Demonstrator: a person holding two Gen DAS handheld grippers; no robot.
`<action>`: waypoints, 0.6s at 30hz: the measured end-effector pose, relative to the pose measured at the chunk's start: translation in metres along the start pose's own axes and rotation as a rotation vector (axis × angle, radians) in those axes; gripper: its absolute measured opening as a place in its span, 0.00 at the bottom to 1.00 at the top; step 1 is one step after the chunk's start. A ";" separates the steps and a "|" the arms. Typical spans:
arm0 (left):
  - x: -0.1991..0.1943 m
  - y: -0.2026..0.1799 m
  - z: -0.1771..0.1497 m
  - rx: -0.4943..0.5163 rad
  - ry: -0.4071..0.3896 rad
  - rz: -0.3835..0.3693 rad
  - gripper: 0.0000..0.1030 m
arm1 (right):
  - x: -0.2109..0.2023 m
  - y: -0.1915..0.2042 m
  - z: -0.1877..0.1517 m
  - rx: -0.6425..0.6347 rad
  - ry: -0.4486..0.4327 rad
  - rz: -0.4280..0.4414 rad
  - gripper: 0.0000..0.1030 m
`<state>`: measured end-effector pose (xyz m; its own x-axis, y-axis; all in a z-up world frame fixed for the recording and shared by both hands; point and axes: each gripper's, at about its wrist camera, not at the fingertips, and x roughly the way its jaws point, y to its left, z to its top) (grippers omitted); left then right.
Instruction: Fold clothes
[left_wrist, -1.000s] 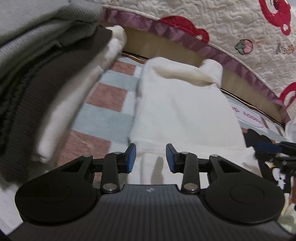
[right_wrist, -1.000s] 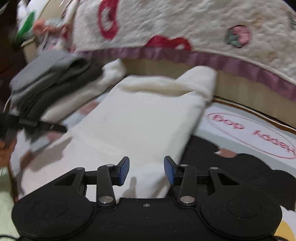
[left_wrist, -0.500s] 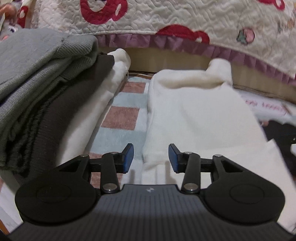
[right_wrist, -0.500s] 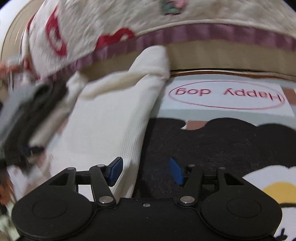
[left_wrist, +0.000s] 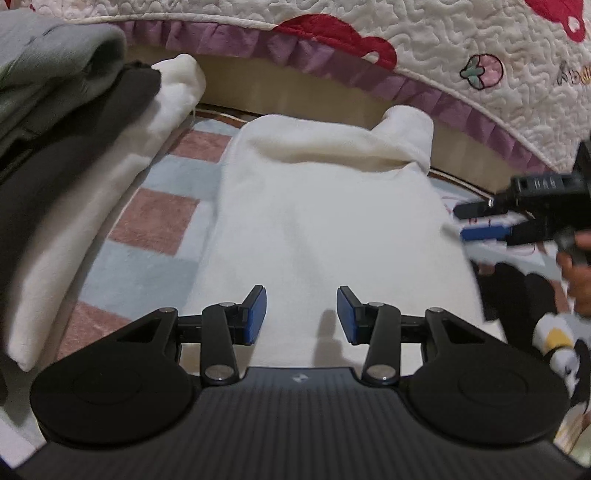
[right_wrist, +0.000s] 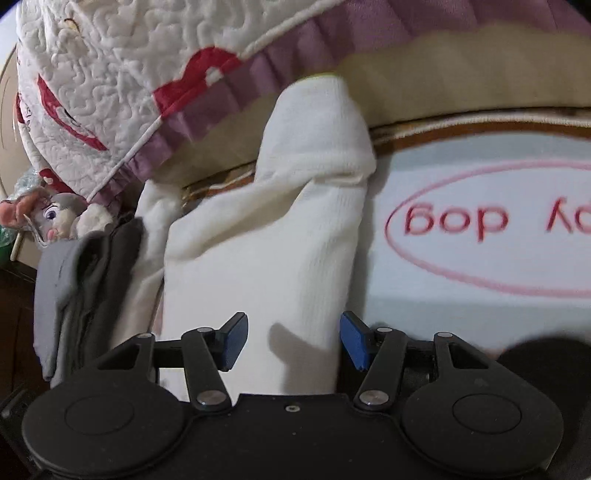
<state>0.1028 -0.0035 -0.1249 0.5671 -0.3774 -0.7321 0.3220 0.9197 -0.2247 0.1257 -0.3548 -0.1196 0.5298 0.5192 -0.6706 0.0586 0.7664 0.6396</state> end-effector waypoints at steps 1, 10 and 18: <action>-0.002 0.004 -0.002 0.003 0.002 -0.001 0.40 | 0.001 -0.005 0.003 0.009 -0.008 0.014 0.60; 0.011 0.023 -0.002 -0.109 -0.006 -0.154 0.40 | 0.060 -0.042 0.059 0.058 -0.057 0.084 0.61; 0.002 0.034 -0.010 -0.211 0.023 -0.199 0.40 | 0.082 -0.001 0.084 -0.069 -0.165 0.103 0.16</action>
<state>0.1073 0.0283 -0.1412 0.4908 -0.5522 -0.6739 0.2586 0.8310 -0.4926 0.2402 -0.3449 -0.1441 0.6621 0.5316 -0.5282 -0.0587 0.7394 0.6707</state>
